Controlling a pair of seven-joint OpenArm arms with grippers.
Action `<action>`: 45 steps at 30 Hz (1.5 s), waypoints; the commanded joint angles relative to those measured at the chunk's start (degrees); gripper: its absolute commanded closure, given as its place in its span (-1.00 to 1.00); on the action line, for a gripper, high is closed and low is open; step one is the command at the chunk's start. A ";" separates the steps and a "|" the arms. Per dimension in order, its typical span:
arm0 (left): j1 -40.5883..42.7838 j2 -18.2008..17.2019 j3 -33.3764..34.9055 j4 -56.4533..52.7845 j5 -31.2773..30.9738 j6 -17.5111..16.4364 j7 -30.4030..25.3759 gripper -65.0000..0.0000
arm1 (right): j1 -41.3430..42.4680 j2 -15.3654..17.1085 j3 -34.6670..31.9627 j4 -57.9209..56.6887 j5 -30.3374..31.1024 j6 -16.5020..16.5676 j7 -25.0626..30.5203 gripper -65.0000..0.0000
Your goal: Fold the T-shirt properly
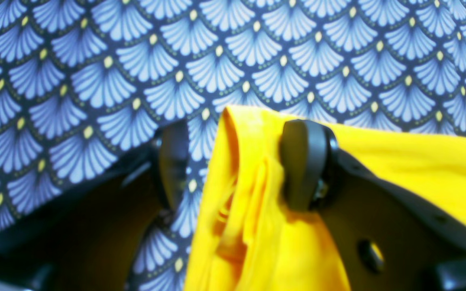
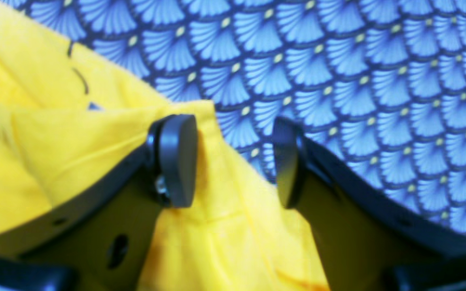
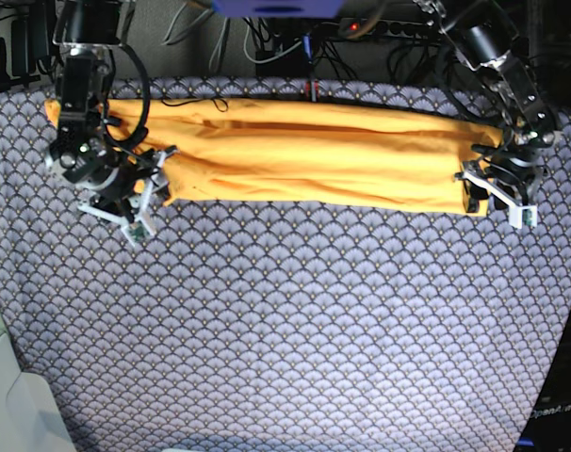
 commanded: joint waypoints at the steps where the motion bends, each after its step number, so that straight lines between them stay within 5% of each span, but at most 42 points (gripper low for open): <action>1: 0.11 -0.25 -0.07 -0.06 2.23 0.78 3.57 -0.11 | 0.81 0.44 -0.25 1.06 0.53 -0.23 0.96 0.03; 11: -0.42 0.72 -0.07 -0.06 2.50 0.78 3.48 -0.11 | 0.90 -1.84 -0.60 0.88 0.44 -0.23 -0.80 0.03; 32: -0.24 0.89 -0.33 -0.06 2.50 0.78 3.48 -0.11 | 0.63 -1.58 -0.43 -6.86 0.44 -0.23 1.05 0.05; 35: -0.24 0.72 -0.42 -0.06 2.50 0.78 3.48 -0.11 | 0.11 -1.75 -0.43 -6.86 0.44 -0.23 1.75 0.21; 41: -0.24 0.54 -0.42 -0.06 2.50 0.78 3.57 -0.11 | 0.28 -1.84 -0.34 -6.77 0.27 -0.23 1.67 0.95; 45: -0.24 0.63 -0.42 -0.06 2.50 0.69 3.57 -0.11 | 0.46 -1.58 -0.34 -6.51 0.27 -0.23 1.75 1.00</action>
